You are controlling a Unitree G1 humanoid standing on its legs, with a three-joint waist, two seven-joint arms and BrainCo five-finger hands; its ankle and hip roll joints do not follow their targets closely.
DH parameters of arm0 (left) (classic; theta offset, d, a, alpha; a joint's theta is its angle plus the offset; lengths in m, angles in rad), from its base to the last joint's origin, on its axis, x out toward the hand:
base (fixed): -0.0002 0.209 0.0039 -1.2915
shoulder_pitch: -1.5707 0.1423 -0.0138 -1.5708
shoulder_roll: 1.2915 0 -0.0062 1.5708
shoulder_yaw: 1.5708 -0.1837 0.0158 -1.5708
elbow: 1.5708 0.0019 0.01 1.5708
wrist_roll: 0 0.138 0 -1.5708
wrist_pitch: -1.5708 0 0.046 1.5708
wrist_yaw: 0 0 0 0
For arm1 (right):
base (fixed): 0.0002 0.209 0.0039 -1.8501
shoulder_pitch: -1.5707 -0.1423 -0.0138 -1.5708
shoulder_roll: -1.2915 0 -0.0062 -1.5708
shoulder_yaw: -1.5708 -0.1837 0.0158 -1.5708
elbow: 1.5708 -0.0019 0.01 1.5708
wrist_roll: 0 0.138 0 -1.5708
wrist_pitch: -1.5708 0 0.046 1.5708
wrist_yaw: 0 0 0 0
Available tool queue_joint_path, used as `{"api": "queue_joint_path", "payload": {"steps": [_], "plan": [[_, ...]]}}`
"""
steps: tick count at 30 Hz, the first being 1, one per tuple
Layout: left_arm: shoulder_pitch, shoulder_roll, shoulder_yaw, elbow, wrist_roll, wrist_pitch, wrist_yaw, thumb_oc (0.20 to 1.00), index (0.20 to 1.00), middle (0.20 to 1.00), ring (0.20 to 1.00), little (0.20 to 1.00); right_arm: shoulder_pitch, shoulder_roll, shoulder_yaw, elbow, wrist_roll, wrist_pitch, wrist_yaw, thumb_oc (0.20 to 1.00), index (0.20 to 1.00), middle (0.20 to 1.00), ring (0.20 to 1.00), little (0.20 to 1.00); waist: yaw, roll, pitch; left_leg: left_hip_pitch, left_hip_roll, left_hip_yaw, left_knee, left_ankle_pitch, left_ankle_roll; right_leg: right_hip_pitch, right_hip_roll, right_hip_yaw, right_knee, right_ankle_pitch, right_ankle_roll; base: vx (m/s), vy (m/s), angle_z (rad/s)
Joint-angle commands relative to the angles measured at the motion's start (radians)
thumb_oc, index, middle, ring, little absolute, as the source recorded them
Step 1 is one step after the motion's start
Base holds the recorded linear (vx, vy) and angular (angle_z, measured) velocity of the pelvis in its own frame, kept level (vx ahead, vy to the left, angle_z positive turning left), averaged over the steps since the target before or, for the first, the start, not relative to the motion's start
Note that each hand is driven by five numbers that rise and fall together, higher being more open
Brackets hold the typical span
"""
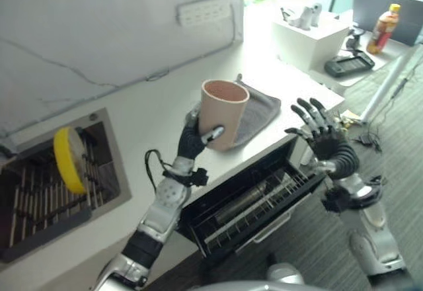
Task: Place the dishes in the dishwasher.
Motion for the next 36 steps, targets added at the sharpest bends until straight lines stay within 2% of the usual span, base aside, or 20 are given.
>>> {"api": "queue_joint_path", "payload": {"steps": [1, 4, 10, 16, 26, 31, 36], "plan": [[-0.065, 0.046, 0.051, -0.047, 0.111, -0.141, 0.106, 0.2, 0.2, 0.2, 0.2, 0.2, -0.069, 0.023, -0.011, 0.0, -0.004, 0.024, -0.058, 1.0, 1.0, 1.0, 1.0, 1.0, 0.021, -0.052, 0.013, 0.095, -0.03, -0.037, 0.062, -0.211, 0.044, -0.031, -0.01, -0.075, 0.049, -0.056, 0.011, 0.01, -0.058, 0.27], [-0.049, 0.063, 0.059, -0.079, 0.182, -0.168, 0.158, 0.2, 0.2, 0.2, 0.2, 0.2, -0.099, 0.019, 0.019, 0.011, 0.018, 0.061, -0.065, 1.0, 1.0, 1.0, 1.0, 1.0, 0.049, -0.055, 0.008, 0.095, -0.028, -0.06, 0.049, -0.204, 0.039, -0.017, -0.006, -0.09, 0.044, -0.064, 0.005, 0.02, -0.053, 0.32], [-0.048, 0.085, 0.024, -0.066, 0.258, -0.151, 0.19, 0.2, 0.2, 0.2, 0.2, 0.2, -0.16, 0.005, 0.087, 0.029, 0.013, 0.115, -0.09, 1.0, 1.0, 1.0, 1.0, 1.0, 0.085, -0.057, 0.001, 0.098, -0.027, -0.094, 0.032, -0.196, 0.032, 0.0, 0.0, -0.109, 0.042, -0.076, -0.003, 0.02, -0.027, 0.22], [-0.052, 0.098, -0.011, -0.031, 0.316, -0.121, 0.207, 0.2, 0.2, 0.2, 0.2, 0.2, -0.204, 0.0, 0.142, 0.044, -0.033, 0.131, -0.108, 1.0, 1.0, 1.0, 1.0, 1.0, 0.106, -0.057, -0.004, 0.102, -0.025, -0.113, 0.023, -0.191, 0.029, 0.013, 0.003, -0.118, 0.038, -0.081, -0.007, 0.02, -0.014, 0.12], [-0.08, 0.093, -0.066, 0.012, 0.31, -0.071, 0.17, 0.2, 0.2, 0.2, 0.2, 0.2, -0.295, 0.001, 0.213, 0.041, -0.116, 0.168, -0.166, 1.0, 1.0, 1.0, 1.0, 1.0, 0.116, -0.053, -0.004, 0.107, -0.025, -0.122, 0.022, -0.188, 0.027, 0.024, 0.005, -0.113, 0.029, -0.078, -0.008, 0.0, -0.001, 0.04], [-0.095, 0.084, -0.092, 0.034, 0.314, -0.023, 0.165, 0.2, 0.2, 0.2, 0.2, 0.2, -0.335, 0.008, 0.233, 0.035, -0.132, 0.179, -0.175, 1.0, 1.0, 1.0, 1.0, 1.0, 0.118, -0.053, -0.004, 0.11, -0.023, -0.123, 0.022, -0.188, 0.025, 0.027, 0.006, -0.111, 0.028, -0.077, -0.008, 0.0, 0.0, 0.0], [-0.107, 0.081, -0.111, 0.058, 0.327, -0.022, 0.16, 0.2, 0.2, 0.2, 0.2, 0.2, -0.365, 0.014, 0.255, 0.038, -0.106, 0.205, -0.166, 1.0, 1.0, 1.0, 1.0, 1.0, 0.119, -0.052, -0.001, 0.112, -0.022, -0.123, 0.023, -0.186, 0.024, 0.029, 0.007, -0.108, 0.027, -0.076, -0.009, 0.0, 0.0, 0.0]]}}
